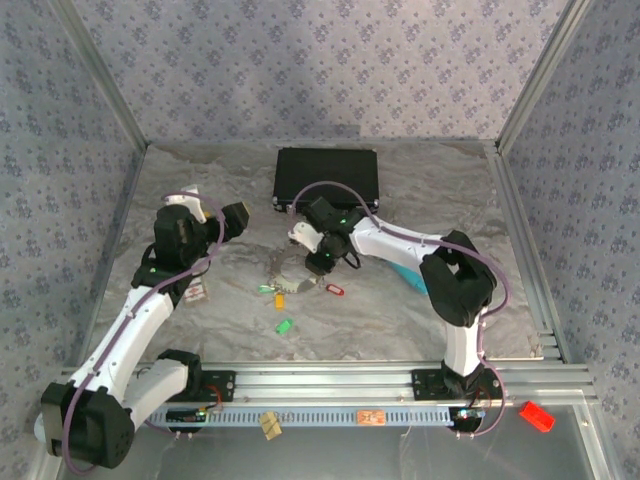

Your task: Put the keys on the keyring

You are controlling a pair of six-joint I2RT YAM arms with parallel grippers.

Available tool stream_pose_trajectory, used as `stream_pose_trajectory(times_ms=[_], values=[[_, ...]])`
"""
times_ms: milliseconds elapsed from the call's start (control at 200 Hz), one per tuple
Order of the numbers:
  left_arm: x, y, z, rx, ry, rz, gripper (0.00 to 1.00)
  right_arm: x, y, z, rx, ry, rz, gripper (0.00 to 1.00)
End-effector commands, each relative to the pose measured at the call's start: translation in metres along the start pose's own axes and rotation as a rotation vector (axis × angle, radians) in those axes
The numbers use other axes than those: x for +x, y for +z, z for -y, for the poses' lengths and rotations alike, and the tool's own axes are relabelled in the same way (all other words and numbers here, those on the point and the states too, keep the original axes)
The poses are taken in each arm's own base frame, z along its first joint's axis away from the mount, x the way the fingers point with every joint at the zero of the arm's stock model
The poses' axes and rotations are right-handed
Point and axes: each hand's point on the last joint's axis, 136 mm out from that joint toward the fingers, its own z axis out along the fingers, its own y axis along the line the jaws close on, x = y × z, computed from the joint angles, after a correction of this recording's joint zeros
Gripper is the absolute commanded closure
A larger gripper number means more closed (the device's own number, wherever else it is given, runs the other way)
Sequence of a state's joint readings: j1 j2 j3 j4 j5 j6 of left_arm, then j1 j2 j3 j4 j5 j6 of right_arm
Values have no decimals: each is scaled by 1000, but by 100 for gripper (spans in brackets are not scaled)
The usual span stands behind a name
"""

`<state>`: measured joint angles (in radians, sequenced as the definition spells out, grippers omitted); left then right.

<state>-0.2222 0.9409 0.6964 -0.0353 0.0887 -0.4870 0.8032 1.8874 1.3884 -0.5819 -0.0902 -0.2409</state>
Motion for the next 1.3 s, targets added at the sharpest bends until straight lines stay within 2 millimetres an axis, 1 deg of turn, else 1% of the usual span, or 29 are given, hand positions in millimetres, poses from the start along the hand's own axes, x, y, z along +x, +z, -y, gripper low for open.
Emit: stream_pose_trajectory(times_ms=[0,80,260,380,475,815,1294], values=[[0,-3,-5,-19,14,8,0,2,-5,15,159,97,-81,71],[0,-4,-5,-18,15,7,0,6,-4,12,178,165,-137,71],[0,-5,-5,-21,15,7,0,15,0,-1,217,210,-219,69],[0,-5,-5,-20,13,9,0,21,8,-10,236,196,-266,68],[-1,-7,-5,-21,15,13,0,20,12,-14,248,184,-275,68],[-2,-9,-4,-19,15,17,0,24,25,-10,279,179,-322,71],[-2,-8,-4,-18,12,17,0,31,30,-6,306,174,-360,79]])
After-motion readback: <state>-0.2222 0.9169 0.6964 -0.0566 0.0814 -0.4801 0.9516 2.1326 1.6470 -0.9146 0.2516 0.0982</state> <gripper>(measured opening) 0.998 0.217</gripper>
